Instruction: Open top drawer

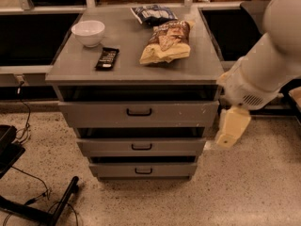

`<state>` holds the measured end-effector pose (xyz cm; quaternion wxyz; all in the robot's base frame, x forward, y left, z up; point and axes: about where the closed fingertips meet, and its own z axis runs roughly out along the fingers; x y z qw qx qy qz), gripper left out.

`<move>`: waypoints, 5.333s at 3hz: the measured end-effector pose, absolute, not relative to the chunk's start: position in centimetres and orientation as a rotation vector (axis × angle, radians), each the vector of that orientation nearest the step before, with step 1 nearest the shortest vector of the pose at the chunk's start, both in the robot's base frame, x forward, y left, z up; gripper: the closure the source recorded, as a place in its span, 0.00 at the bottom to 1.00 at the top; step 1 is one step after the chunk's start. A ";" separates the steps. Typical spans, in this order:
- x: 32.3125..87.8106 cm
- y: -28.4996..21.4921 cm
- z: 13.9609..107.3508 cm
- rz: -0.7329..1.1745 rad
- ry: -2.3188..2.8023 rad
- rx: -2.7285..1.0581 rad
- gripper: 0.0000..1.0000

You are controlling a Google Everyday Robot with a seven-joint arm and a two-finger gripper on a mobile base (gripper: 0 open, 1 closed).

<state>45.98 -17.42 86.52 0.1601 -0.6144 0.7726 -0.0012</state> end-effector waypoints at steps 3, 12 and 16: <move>53.5 -13.0 68.9 -0.021 2.226 -1.899 0.00; 59.2 -12.6 66.9 -0.186 2.147 -2.059 0.66; 59.1 -12.5 69.7 -0.186 2.147 -2.059 1.00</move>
Offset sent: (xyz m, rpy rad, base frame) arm 0.0805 0.0533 -0.2085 -0.0883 0.0943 0.0690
